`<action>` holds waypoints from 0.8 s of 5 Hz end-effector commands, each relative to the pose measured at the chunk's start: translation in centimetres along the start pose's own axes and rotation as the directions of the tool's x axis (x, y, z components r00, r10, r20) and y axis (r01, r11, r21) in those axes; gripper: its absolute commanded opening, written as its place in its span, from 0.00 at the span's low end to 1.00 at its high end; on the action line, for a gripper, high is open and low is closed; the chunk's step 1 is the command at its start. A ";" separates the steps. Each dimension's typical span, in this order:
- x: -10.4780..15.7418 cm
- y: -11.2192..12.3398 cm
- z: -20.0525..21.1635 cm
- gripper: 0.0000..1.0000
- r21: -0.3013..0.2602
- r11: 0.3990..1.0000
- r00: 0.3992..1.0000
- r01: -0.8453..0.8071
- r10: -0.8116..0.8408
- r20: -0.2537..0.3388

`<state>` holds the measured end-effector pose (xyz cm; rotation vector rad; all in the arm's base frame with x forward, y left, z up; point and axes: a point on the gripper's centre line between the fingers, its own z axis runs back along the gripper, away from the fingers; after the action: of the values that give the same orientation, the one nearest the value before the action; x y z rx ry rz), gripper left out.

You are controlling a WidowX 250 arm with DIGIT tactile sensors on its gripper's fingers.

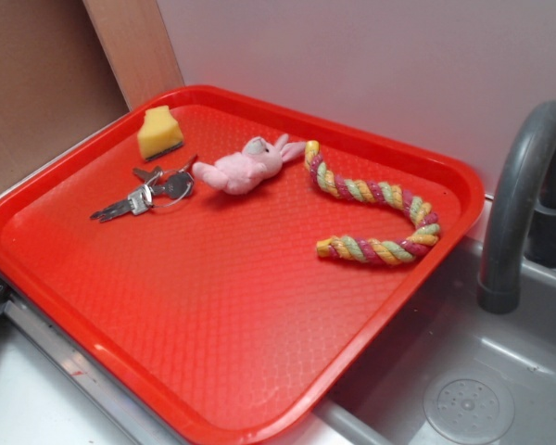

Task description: Grab the pink bunny.

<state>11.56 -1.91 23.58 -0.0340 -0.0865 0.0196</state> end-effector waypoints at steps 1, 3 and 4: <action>0.0 0.0 0.0 1.00 0.000 1.000 1.000 0.000 0.000 0.000; 5.2 -1.6 -3.0 1.00 -0.012 0.997 0.996 -0.080 0.081 0.039; 9.6 -3.3 -5.4 1.00 -0.018 0.995 0.992 -0.098 0.099 0.078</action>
<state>21.15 -4.96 17.46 -0.0317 -0.1059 0.1211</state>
